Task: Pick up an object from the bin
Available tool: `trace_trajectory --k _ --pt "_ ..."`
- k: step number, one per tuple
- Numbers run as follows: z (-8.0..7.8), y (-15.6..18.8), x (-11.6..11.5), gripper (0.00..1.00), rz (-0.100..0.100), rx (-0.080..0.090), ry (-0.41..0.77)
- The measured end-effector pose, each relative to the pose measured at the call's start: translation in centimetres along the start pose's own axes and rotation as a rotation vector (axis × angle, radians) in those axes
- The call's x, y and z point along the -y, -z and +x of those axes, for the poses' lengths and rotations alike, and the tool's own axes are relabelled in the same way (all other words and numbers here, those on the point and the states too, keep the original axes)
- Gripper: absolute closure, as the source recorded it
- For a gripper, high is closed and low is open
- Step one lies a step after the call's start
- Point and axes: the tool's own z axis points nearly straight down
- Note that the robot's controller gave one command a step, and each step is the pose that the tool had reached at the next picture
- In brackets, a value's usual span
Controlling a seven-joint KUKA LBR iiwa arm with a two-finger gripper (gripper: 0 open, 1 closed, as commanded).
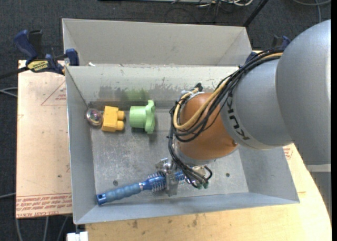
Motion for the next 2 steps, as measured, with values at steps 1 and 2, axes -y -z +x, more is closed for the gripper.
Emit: trace_trajectory --k 1,2 --pt "-0.1 4.8 0.0 1.0 0.001 0.005 -0.001" --pt "-0.3 11.4 -0.1 1.0 0.001 0.008 -0.001"
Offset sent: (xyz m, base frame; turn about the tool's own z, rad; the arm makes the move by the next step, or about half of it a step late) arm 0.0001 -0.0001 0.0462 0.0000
